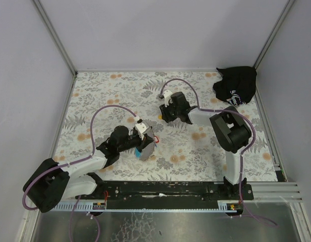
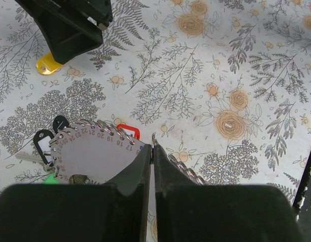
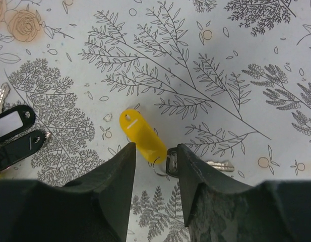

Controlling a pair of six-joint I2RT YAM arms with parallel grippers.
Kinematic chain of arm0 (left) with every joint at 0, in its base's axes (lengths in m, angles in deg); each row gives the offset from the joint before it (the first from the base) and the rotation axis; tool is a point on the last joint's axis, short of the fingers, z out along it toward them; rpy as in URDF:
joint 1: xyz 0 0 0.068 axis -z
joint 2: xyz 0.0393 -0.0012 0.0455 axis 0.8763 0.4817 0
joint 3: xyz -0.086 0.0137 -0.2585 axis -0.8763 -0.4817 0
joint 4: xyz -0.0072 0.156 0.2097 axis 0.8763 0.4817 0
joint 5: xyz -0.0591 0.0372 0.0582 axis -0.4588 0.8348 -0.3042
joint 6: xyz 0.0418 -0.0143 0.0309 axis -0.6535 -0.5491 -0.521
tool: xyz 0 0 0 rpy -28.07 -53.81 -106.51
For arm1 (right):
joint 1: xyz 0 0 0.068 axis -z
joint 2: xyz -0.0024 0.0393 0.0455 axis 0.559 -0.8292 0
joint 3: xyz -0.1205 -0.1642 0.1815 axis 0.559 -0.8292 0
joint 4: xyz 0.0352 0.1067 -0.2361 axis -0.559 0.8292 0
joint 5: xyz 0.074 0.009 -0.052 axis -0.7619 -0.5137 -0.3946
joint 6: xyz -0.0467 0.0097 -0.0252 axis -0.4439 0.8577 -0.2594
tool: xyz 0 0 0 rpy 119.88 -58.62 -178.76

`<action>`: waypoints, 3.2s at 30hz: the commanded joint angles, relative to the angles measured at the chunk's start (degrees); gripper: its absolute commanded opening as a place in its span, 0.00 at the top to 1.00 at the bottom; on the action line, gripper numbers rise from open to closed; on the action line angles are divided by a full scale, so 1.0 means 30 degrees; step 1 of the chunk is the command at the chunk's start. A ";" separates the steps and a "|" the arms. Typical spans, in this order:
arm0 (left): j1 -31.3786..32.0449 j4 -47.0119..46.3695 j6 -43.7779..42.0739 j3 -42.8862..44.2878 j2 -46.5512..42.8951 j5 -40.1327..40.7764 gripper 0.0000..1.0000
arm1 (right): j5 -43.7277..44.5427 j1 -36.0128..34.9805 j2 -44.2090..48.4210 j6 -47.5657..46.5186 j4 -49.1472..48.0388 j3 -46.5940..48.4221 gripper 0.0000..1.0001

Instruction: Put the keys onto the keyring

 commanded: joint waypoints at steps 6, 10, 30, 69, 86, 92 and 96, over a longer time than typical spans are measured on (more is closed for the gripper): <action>0.0064 -0.0773 -0.0382 0.0193 -0.0114 -0.0098 1.00 | 0.0179 -0.0017 0.0528 0.0507 0.2296 0.0231 0.63; 0.0064 -0.0875 -0.0450 0.0129 -0.0246 -0.0660 1.00 | 0.0056 -0.0054 0.1799 0.1310 0.3882 -0.0991 0.69; 0.0063 -0.0761 -0.0381 0.0089 -0.0294 -0.0833 1.00 | 0.3262 -0.2946 0.8489 0.1605 0.8191 -0.4841 0.61; 0.0078 -0.0467 -0.0312 0.0309 -0.0200 -0.0770 1.00 | 0.6351 -0.4001 0.5067 0.0188 0.6513 -0.3966 0.72; 0.0064 -0.0350 -0.0259 0.0278 -0.0447 -0.0715 1.00 | 0.2767 -0.2902 0.7972 0.1750 0.7096 -0.3699 1.00; 0.0064 -0.0336 -0.0237 0.0257 -0.0540 -0.0761 1.00 | -0.0262 -0.1279 0.8947 0.3292 0.6594 -0.4392 1.00; 0.0078 -0.0346 -0.0193 0.0280 -0.0593 -0.0821 1.00 | -0.1746 -0.0155 0.8981 0.4243 0.5585 -0.5339 1.00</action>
